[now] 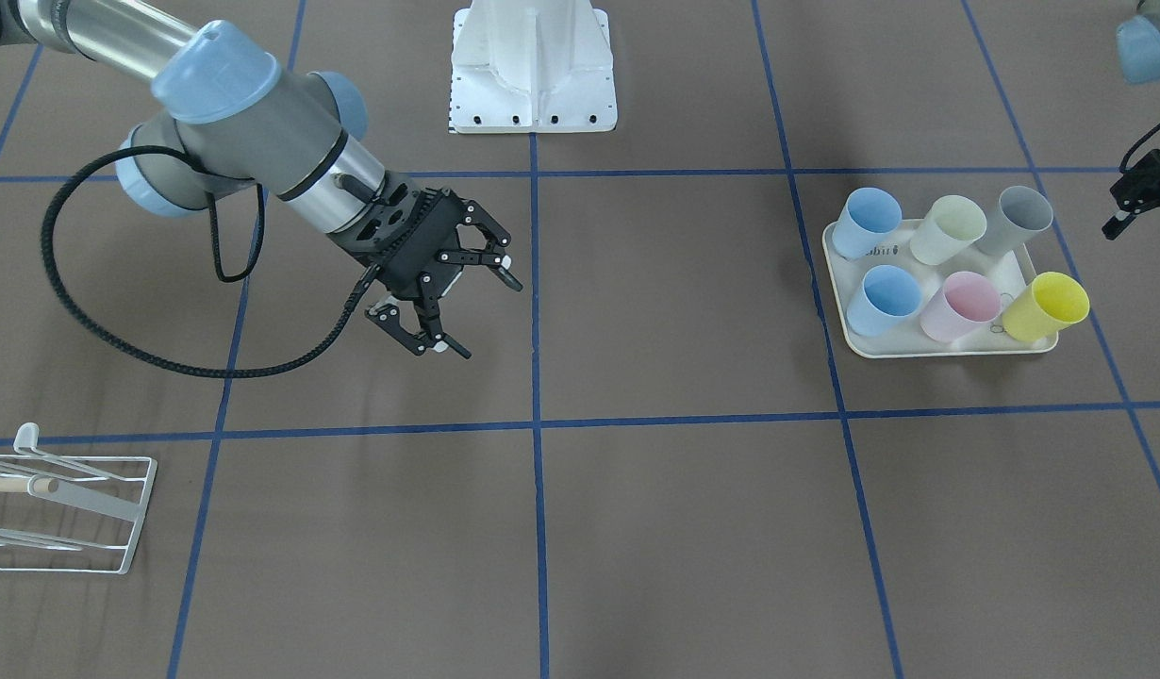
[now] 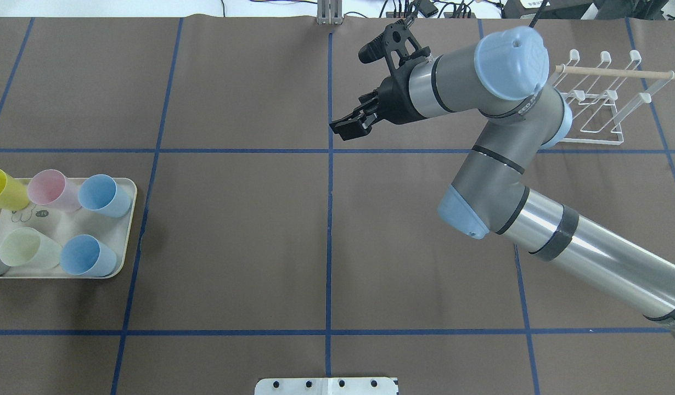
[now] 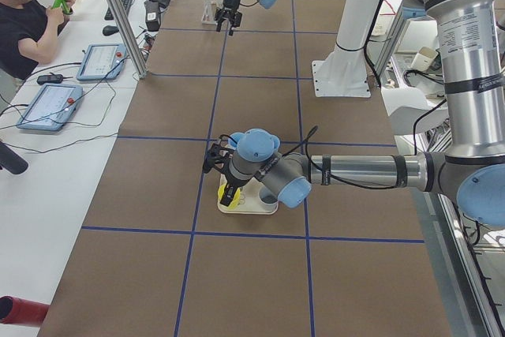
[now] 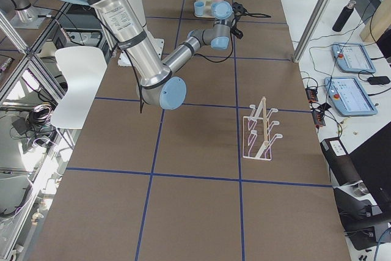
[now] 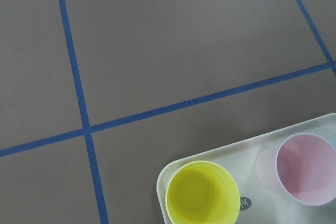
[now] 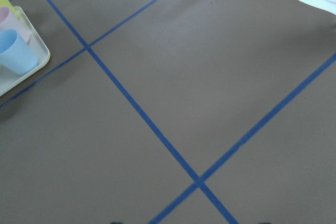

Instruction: Transfer IKEA cup to right arm and place on rack

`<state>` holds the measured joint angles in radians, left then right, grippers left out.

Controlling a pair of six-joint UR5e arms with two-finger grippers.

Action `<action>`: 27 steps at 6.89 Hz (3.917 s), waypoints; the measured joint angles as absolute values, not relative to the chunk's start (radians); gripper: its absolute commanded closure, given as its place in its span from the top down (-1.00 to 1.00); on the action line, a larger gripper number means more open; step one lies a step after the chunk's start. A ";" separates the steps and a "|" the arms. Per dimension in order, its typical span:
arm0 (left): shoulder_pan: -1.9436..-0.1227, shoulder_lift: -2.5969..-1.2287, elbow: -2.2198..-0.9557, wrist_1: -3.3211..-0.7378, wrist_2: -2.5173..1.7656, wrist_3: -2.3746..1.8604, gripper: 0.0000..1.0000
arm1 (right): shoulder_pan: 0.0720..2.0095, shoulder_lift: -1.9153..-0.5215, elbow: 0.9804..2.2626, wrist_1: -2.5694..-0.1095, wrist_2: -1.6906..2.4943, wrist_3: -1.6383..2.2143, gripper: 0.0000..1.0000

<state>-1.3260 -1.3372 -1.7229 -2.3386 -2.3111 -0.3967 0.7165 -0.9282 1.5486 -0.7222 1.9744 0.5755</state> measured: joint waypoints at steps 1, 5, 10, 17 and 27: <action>-1.295 -1.332 -1.709 -2.354 -2.288 -0.432 1.00 | 0.692 -0.918 1.485 -0.580 1.940 0.604 0.75; -1.240 -1.387 -1.551 -2.506 -2.204 -0.583 0.99 | 0.638 -0.872 1.364 -0.358 1.923 0.620 0.83; -1.177 -1.448 -1.481 -2.527 -2.195 -0.619 -0.07 | 0.631 -0.881 1.362 -0.352 1.920 0.621 0.85; -1.173 -1.440 -1.491 -2.527 -2.192 -0.568 -1.00 | 0.619 -0.882 1.364 -0.351 1.918 0.621 0.97; -1.323 -1.602 -1.784 -2.538 -2.641 -1.207 -1.00 | 0.525 -0.906 1.343 -0.077 1.823 0.421 0.98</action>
<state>-1.3234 -1.6016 -1.7841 -2.5378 -2.6414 -1.2071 0.5250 -0.9061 1.3427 -0.0767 1.8231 0.4207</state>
